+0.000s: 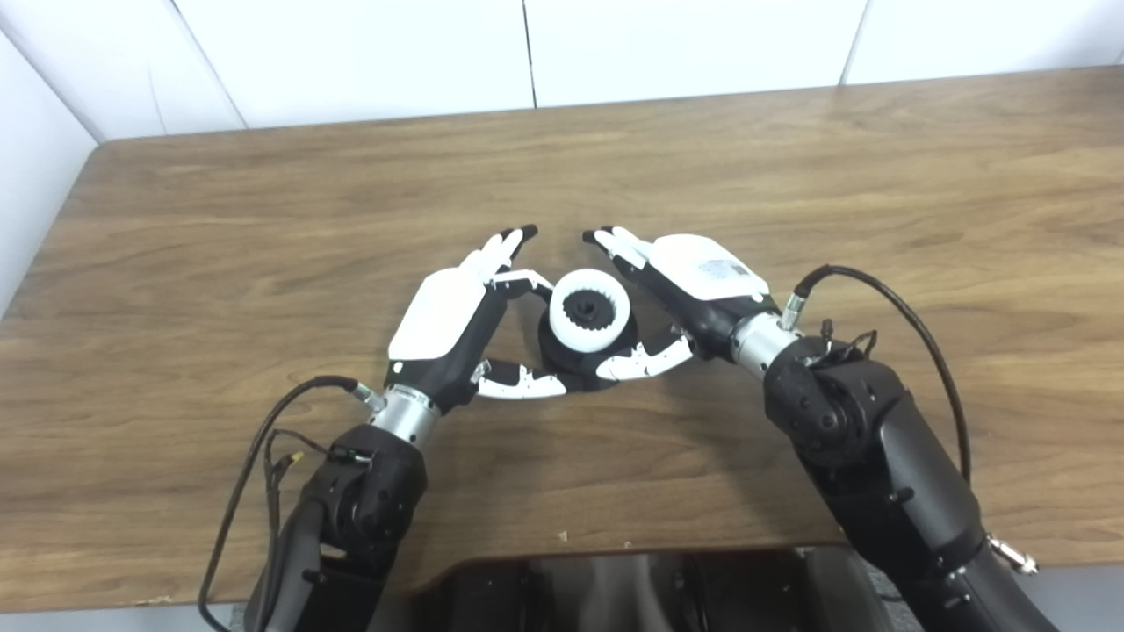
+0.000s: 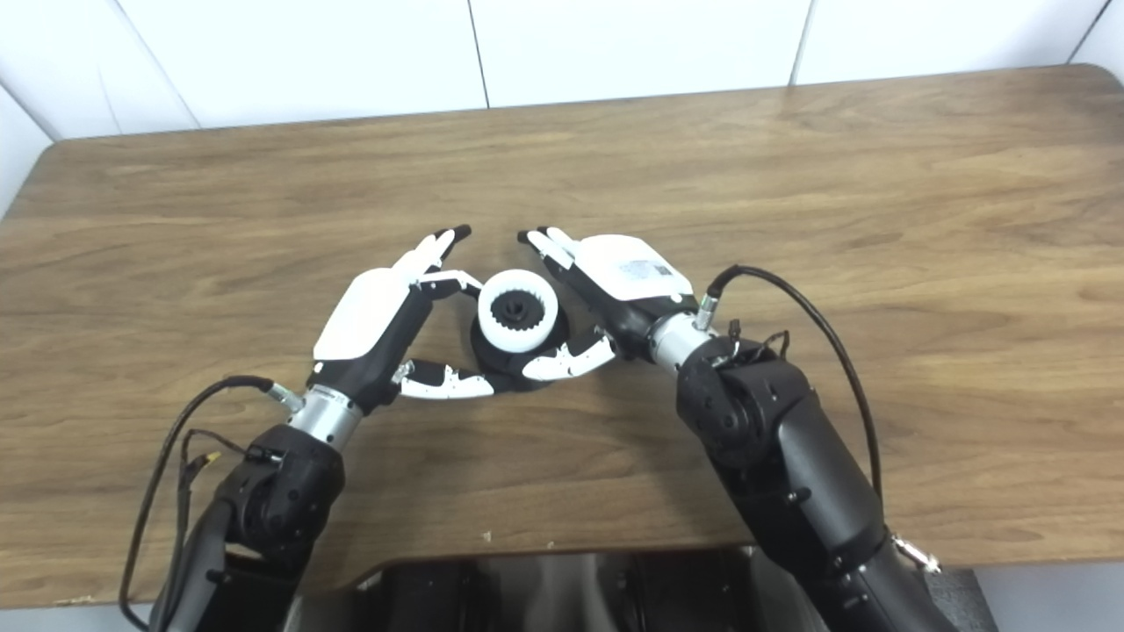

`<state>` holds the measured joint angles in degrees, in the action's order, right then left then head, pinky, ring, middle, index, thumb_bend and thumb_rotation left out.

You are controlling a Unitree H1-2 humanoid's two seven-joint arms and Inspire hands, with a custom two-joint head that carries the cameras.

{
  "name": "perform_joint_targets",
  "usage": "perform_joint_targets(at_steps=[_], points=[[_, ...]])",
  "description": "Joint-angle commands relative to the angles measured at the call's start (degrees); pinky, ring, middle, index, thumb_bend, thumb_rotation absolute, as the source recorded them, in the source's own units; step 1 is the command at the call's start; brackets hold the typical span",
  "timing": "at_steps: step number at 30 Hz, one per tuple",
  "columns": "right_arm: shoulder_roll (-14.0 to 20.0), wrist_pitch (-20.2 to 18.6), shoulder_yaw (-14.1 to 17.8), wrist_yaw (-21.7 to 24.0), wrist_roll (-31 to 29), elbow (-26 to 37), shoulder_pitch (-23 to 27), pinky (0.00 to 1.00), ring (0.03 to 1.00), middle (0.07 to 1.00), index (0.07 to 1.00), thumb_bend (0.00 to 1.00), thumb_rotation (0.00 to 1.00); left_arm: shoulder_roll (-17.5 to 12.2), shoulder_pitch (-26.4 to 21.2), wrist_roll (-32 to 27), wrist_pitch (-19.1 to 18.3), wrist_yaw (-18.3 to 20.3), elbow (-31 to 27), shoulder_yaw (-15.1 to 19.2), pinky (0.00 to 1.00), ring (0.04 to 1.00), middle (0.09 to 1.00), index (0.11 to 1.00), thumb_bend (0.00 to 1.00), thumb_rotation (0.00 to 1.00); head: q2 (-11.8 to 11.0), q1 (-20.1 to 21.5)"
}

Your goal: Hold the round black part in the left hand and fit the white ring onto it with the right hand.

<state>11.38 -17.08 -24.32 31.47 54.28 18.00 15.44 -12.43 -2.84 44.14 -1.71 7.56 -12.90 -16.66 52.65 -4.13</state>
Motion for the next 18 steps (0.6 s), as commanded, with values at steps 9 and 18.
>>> perform_joint_targets(at_steps=[9, 18], points=[[0.87, -0.02, 0.89, 0.60, -0.11, 1.77, 0.87, 0.89, 0.961, 1.000, 1.000, 1.00, 0.52, -0.88, -0.81, 3.99, -5.61, 2.39, -2.49, 1.77, 0.99, 1.000, 1.000, 0.746, 0.94, 0.30, -0.39, 0.13], [1.19, -0.37, 1.62, 1.41, -0.91, 2.27, 0.48, 0.91, 0.966, 1.000, 1.000, 1.00, 0.51, -0.70, -0.58, 4.14, -6.97, 3.01, -3.06, 2.00, 0.98, 1.000, 1.000, 0.969, 0.97, 0.34, -0.38, 0.11]])
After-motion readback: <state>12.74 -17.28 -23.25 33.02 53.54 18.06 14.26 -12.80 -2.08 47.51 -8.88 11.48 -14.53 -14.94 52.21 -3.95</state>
